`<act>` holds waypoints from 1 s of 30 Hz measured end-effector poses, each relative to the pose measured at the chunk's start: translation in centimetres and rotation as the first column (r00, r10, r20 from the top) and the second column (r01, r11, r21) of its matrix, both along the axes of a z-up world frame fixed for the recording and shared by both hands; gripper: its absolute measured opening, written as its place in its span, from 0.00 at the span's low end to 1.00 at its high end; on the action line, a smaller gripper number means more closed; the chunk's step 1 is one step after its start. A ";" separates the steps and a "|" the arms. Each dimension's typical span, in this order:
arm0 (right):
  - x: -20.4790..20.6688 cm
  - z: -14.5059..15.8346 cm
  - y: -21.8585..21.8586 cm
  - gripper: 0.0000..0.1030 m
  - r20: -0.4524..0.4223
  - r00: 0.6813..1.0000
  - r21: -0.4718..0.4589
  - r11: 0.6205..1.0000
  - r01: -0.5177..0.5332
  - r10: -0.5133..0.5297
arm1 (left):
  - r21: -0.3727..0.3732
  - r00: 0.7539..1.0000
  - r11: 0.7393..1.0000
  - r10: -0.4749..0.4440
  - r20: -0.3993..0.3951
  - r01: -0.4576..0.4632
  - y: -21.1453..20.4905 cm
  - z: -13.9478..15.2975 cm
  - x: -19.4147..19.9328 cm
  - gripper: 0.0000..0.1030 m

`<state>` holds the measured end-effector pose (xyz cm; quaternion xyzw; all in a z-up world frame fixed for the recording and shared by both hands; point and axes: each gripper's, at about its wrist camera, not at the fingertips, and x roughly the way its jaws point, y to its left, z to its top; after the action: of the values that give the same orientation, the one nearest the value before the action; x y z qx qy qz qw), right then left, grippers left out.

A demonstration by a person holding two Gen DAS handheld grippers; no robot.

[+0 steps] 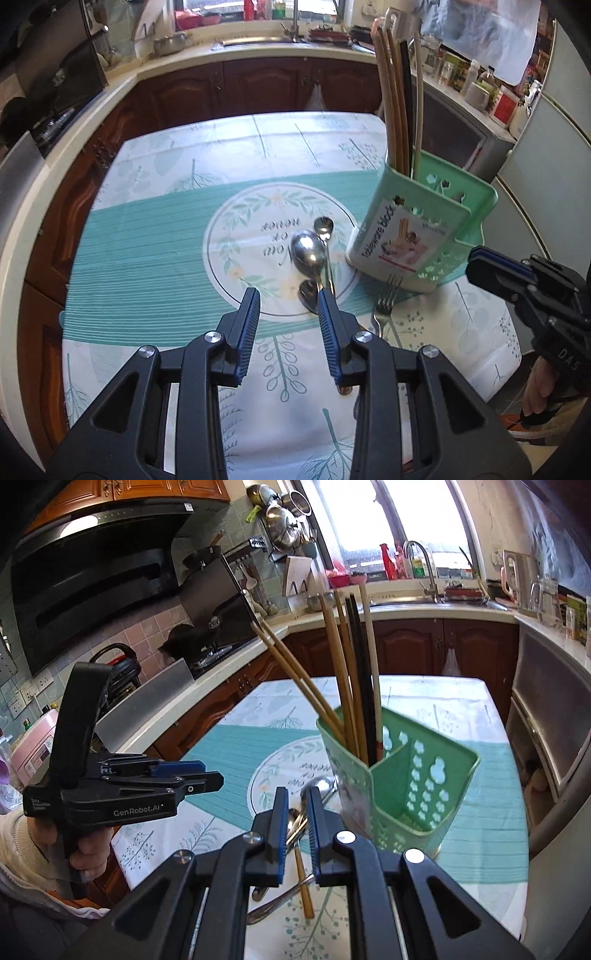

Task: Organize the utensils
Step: 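Move both grippers back over the spoons on the tablecloth, then grasp the large steel spoon with the left gripper while the right grasps a gold-handled teaspoon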

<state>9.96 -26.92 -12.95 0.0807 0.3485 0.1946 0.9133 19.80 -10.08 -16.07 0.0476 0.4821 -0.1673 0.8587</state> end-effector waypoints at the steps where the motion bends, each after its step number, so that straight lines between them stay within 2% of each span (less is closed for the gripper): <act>1: 0.1 -0.5 0.1 0.10 -0.016 1.000 0.001 1.000 0.001 -0.001 | 0.000 1.000 1.000 -0.003 -0.011 0.003 -0.1 -0.3 0.2 0.28; 7: 0.8 -2.1 0.7 0.10 -0.078 0.997 0.006 1.000 0.007 -0.007 | -0.034 0.989 0.998 -0.047 -0.138 0.043 -0.7 -2.9 2.7 0.28; 15: 2.1 -4.0 1.6 0.10 -0.132 0.991 0.018 1.000 0.026 -0.023 | -0.083 0.950 0.995 -0.085 -0.301 0.063 -2.2 -7.5 7.6 0.28; 24: 3.3 -5.9 1.9 0.10 -0.174 0.984 0.033 0.999 0.038 -0.032 | -0.096 0.933 0.992 -0.108 -0.342 0.080 -4.4 -10.1 9.8 0.28; 30: 4.0 -6.5 2.0 0.10 -0.185 0.982 0.041 0.998 0.040 -0.032 | -0.082 0.929 0.994 -0.100 -0.357 0.075 -5.3 -11.1 10.9 0.21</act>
<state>13.92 -24.94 -19.50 0.1250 0.4257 0.1776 0.8784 30.71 -15.38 -27.21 0.0086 0.6230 -0.2274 0.7484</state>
